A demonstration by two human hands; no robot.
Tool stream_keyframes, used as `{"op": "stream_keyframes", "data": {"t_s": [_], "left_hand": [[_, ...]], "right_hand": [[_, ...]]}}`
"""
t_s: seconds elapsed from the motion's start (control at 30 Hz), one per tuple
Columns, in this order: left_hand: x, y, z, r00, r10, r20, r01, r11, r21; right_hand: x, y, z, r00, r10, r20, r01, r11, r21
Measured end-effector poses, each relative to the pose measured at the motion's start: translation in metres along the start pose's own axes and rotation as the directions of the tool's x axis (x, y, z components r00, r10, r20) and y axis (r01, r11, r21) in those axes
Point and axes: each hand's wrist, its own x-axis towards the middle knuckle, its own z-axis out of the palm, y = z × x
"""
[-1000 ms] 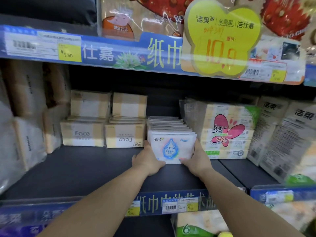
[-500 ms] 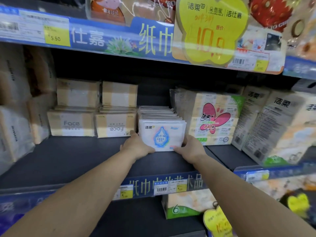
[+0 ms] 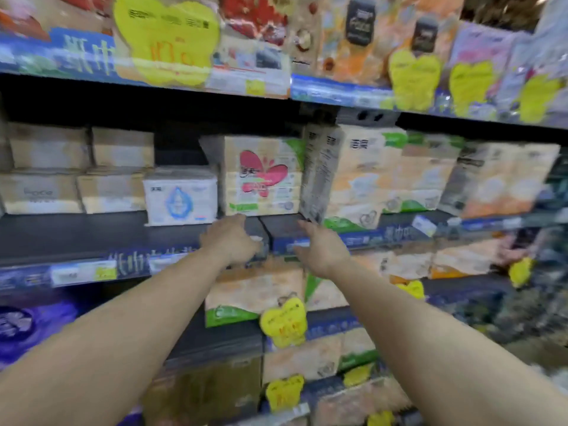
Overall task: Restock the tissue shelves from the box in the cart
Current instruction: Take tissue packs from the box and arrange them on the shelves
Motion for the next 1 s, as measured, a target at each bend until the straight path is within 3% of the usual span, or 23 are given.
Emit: {"op": "stream_keyframes", "data": {"t_s": [0.1,0.23,0.47,0.67,0.83,1.0], "left_hand": [[-0.029,0.089,0.045,0.972,0.212,0.101,-0.219,0.974,0.063],[-0.066,0.203,0.101,0.912,0.362,0.193,-0.385,0.918,0.092],[-0.110,0.377,0.204,0.713,0.624,0.319,-0.648,0.761,-0.041],[-0.110,0.482,0.302,0.556,0.698,0.451,-0.720,0.676,-0.157],[-0.065,0.546,0.381,0.499,0.683,0.533,-0.695,0.683,-0.225],[-0.018,0.594,0.442,0.446,0.648,0.618,-0.682,0.693,-0.235]], "right_hand": [[-0.052,0.077,-0.029,0.997,0.083,0.005,-0.082,0.993,-0.080],[-0.117,0.173,-0.072,0.972,0.232,-0.039,-0.235,0.961,-0.143],[-0.226,0.331,-0.116,0.818,0.546,-0.182,-0.566,0.821,-0.082],[-0.289,0.454,-0.150,0.624,0.751,-0.216,-0.768,0.640,0.009],[-0.287,0.550,-0.161,0.449,0.862,-0.235,-0.872,0.480,0.094],[-0.250,0.628,-0.150,0.384,0.907,-0.172,-0.902,0.408,0.141]]}}
